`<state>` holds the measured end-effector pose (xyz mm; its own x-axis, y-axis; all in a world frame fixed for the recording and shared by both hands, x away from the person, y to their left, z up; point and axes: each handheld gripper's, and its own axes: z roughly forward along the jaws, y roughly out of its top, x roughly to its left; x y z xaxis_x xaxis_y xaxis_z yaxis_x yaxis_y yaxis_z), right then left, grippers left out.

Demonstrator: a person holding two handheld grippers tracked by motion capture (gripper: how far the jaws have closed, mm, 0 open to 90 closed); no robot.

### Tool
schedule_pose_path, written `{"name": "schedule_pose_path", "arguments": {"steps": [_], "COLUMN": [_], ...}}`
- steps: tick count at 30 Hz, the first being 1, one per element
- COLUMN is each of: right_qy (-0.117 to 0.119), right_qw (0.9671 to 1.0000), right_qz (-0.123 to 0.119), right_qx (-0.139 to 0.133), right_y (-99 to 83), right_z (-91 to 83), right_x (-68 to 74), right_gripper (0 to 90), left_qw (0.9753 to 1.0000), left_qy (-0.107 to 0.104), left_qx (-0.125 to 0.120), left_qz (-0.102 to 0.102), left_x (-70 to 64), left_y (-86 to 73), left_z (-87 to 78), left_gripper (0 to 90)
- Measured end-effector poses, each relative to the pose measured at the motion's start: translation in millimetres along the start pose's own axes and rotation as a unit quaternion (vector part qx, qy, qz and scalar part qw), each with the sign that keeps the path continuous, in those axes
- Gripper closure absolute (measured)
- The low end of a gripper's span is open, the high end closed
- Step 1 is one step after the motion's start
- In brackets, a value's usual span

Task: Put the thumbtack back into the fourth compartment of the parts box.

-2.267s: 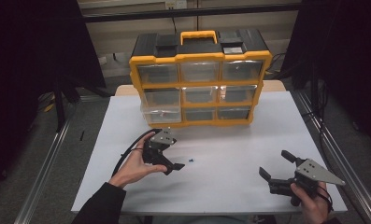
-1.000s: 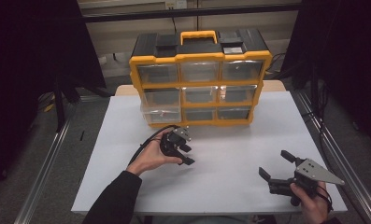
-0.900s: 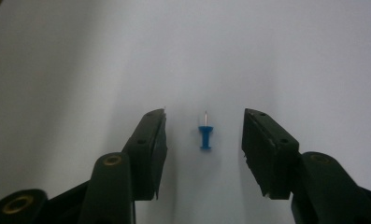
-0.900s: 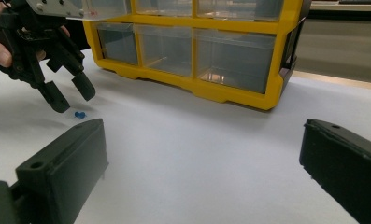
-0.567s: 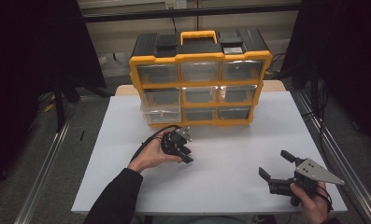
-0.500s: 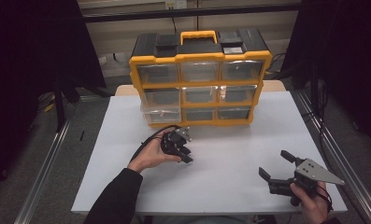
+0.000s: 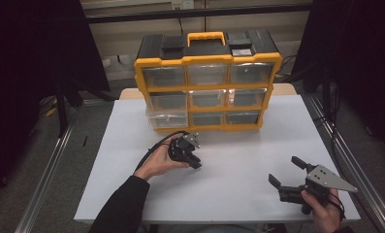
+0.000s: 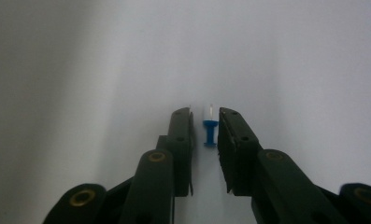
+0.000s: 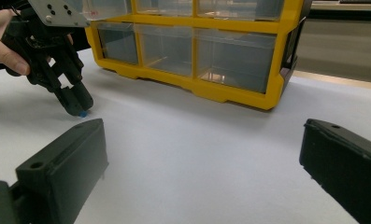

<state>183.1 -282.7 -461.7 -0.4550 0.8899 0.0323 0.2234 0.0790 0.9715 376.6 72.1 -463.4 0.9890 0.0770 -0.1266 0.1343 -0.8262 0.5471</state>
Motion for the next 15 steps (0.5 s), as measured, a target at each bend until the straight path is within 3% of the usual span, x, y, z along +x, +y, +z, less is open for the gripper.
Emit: {"name": "schedule_pose_path", "arguments": {"steps": [6,8,9,13,14,15], "right_qy": [0.000,0.000,0.000,-0.001,-0.001,-0.001], "right_qw": [1.0000,1.0000,1.0000,1.0000,1.0000,1.0000], "right_qz": [0.000,0.000,0.001,0.001,0.001,0.000], "right_qx": [0.000,-0.001,-0.001,-0.001,-0.001,-0.001], "right_y": [0.0,0.0,0.0,0.0,0.0,0.0], "right_z": [-0.1,0.0,-0.1,-0.1,-0.2,0.0], "right_x": [0.1,0.1,0.1,0.1,0.1,0.0], "right_gripper": [0.6,0.6,0.6,0.6,0.6,0.6], "left_qw": [1.0000,1.0000,0.9998,0.9999,0.9998,0.9998], "left_qy": [0.006,-0.002,-0.016,-0.012,0.003,0.001], "left_qx": [-0.001,-0.007,0.002,0.002,-0.014,-0.015], "left_qz": [0.000,-0.003,-0.010,-0.007,-0.012,-0.015], "left_x": [2.1,3.4,4.2,5.0,3.8,4.8], "left_y": [-0.6,-2.0,-1.5,-1.3,-2.5,-3.0], "left_z": [-0.1,-0.1,-2.0,-2.6,-0.7,-1.0], "left_gripper": [83.6,84.1,84.4,85.1,85.2,85.2]}}
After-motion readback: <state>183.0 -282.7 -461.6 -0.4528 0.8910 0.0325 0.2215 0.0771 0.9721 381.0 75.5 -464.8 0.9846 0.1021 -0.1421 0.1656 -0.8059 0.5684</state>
